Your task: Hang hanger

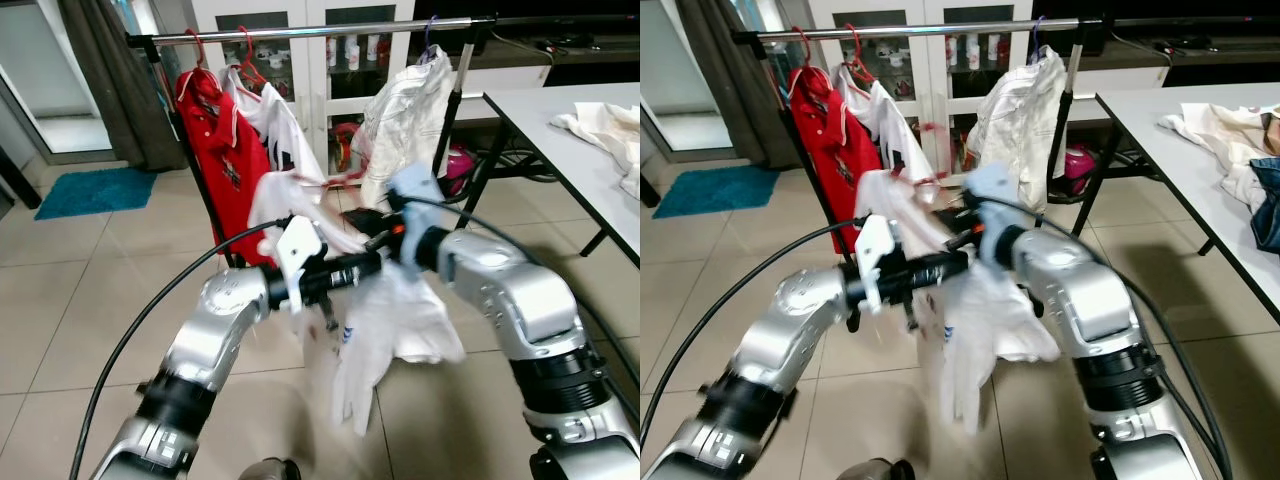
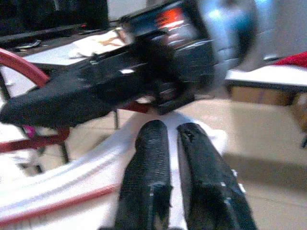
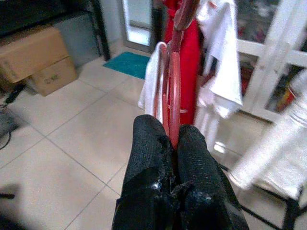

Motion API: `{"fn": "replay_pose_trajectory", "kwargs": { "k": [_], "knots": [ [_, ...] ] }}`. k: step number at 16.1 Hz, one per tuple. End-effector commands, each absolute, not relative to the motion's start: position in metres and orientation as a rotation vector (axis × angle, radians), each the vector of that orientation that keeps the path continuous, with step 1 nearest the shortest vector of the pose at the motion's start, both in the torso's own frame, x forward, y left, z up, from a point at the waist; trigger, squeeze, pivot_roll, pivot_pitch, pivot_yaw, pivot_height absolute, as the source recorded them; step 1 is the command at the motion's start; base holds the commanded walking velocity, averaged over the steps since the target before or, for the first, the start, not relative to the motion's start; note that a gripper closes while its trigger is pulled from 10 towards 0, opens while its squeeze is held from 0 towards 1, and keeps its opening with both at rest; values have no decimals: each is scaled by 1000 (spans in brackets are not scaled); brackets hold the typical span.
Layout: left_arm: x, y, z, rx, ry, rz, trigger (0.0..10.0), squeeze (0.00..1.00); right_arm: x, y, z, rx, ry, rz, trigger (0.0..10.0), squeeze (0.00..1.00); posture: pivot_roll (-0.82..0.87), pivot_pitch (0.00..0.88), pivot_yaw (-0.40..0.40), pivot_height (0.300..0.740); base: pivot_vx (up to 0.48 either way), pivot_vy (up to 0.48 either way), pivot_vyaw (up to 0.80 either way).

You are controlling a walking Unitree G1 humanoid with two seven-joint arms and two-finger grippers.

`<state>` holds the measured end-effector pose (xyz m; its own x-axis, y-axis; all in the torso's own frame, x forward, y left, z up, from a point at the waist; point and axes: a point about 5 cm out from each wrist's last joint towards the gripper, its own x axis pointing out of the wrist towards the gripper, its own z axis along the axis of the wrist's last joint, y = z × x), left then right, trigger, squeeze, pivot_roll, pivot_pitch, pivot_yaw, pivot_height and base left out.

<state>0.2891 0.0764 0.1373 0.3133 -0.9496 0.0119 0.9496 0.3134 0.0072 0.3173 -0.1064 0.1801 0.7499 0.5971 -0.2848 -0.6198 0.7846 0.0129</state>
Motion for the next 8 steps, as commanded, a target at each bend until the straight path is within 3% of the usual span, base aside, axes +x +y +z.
{"fn": "replay_pose_trajectory", "kwargs": {
  "k": [1, 4, 6, 7, 8],
  "knots": [
    [286, 78, 142, -13, -25, -1271, 10000, 1000, 318, -107, 185, -72, 255, 654, 10000, 0, -131, 0, 91, 740, 0, 0, 0],
    [278, 82, 139, -6, 11, -1258, 10000, 1000, 320, -114, 183, -49, 254, 614, 10000, 0, -130, 0, 102, 740, 0, 0, 0],
    [280, 90, 140, -4, 19, -1163, 10000, 1000, 320, -120, 182, -26, 248, 573, 10000, 0, -135, 0, 107, 740, 0, 0, 0],
    [286, 107, 138, -77, 33, -999, 10000, 1000, 318, -131, 175, 3, 223, 482, 10000, 0, -141, 0, 118, 740, 0, 0, 0],
    [290, 127, 135, -104, 42, -834, 10000, 580, 311, -142, 165, 40, 219, 409, 10000, 0, -129, 0, 117, 740, 0, 0, 0]
  ]
}}
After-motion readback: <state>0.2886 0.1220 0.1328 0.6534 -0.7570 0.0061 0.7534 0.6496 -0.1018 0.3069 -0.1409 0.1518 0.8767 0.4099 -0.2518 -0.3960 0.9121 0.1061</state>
